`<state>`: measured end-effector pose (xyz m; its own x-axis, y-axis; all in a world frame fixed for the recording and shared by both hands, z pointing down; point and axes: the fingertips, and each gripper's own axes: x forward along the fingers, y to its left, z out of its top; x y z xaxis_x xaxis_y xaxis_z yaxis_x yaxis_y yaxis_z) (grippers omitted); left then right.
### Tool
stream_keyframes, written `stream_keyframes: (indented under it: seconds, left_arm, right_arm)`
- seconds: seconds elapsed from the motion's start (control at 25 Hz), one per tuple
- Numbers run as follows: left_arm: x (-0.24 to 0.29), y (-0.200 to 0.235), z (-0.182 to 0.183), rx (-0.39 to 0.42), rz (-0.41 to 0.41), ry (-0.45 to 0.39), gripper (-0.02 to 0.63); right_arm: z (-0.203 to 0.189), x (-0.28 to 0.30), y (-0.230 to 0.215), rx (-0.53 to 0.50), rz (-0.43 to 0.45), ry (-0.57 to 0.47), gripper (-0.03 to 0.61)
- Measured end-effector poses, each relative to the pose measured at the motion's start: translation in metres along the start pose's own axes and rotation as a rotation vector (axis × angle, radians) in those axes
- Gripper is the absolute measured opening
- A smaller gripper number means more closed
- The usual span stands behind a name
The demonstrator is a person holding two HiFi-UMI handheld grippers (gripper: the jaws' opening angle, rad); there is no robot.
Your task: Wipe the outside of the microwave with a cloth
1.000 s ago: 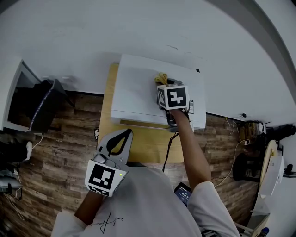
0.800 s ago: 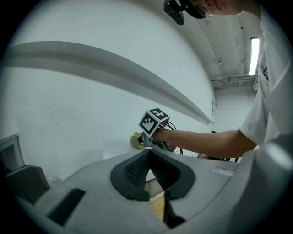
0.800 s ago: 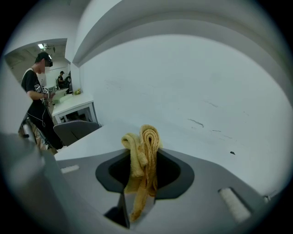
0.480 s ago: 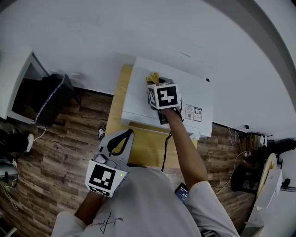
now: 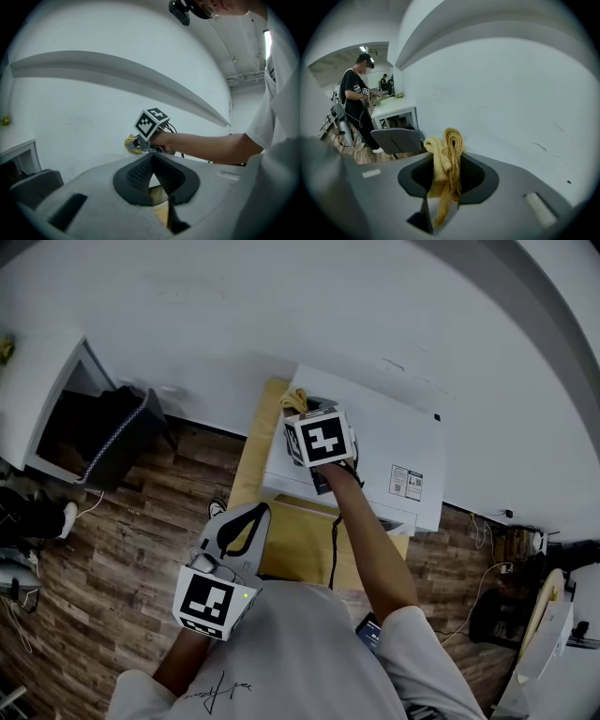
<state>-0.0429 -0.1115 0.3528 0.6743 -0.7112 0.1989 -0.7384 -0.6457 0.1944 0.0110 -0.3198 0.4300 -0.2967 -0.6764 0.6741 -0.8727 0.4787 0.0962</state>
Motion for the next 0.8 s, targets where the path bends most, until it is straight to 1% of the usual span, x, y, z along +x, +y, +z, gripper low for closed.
stream_keyframes:
  seconds: [0.08,0.16,0.2,0.28,0.4,0.56,0.8]
  left_arm:
    - [0.0,0.001,0.0,0.003,0.001,0.007,-0.011]
    - [0.0,-0.001,0.001,0.004,-0.003,0.006,-0.011]
    - [0.0,-0.002,0.002,0.003,-0.006,0.003,-0.011]
    - [0.001,-0.006,0.004,-0.001,-0.015,-0.002,-0.011]
    - [0.002,-0.016,-0.004,0.013,-0.039,0.023,-0.011]
    - [0.005,-0.033,-0.01,0.032,-0.082,0.051,-0.011]
    - [0.012,-0.06,-0.015,0.053,-0.15,0.062,-0.011]
  right_arm:
    - [0.006,-0.002,0.012,0.013,0.058,-0.031,0.126]
    - [0.012,-0.008,0.023,0.057,0.13,-0.078,0.126]
    - [0.014,-0.011,0.026,0.074,0.151,-0.097,0.126]
    - [0.015,-0.02,0.025,0.082,0.162,-0.117,0.126]
    - [0.011,-0.035,0.014,0.088,0.151,-0.13,0.126]
    - [-0.001,-0.058,-0.015,0.124,0.108,-0.143,0.126]
    - [-0.033,-0.1,-0.069,0.159,-0.011,-0.14,0.127]
